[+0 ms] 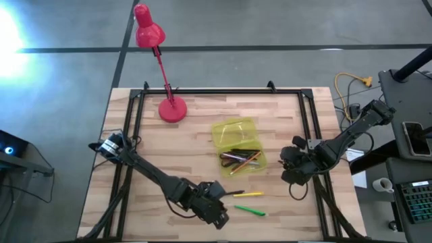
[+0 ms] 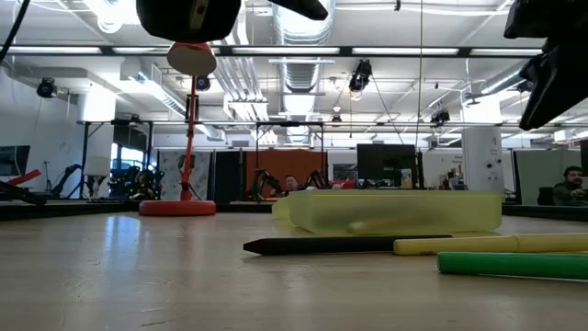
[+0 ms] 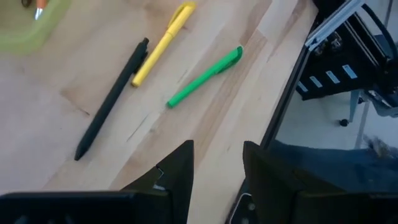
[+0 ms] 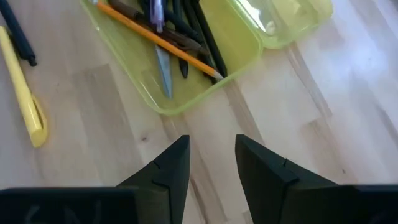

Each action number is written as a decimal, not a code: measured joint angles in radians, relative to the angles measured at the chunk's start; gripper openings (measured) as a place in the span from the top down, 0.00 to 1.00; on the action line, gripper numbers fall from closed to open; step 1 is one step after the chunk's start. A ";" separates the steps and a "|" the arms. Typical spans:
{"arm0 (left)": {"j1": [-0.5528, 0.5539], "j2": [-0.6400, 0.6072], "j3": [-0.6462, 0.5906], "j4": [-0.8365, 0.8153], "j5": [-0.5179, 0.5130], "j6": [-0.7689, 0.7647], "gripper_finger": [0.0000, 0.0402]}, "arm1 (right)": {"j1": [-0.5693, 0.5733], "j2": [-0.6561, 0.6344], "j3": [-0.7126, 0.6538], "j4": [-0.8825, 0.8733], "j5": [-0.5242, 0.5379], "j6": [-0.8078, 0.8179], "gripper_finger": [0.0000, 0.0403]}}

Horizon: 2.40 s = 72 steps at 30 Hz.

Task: Pick & place school supplies into a supply box
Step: Put the green pen into the yellow supply box

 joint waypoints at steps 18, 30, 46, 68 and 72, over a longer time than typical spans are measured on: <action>-0.019 0.000 0.000 0.031 0.002 -0.081 0.70 | 0.005 0.000 0.025 0.032 -0.003 0.172 0.71; 0.014 0.000 0.000 0.046 -0.001 -0.085 0.70 | -0.005 0.012 0.036 0.039 0.051 0.109 0.71; 0.056 -0.001 0.000 0.084 -0.048 -0.097 0.70 | 0.009 0.011 0.037 0.047 0.051 0.051 0.71; 0.194 -0.019 -0.124 0.091 0.139 0.766 0.70 | 0.009 0.013 0.037 0.054 -0.049 0.295 0.71; 0.191 -0.019 -0.169 0.143 0.175 0.720 0.70 | 0.009 0.013 0.037 0.052 -0.114 0.291 0.71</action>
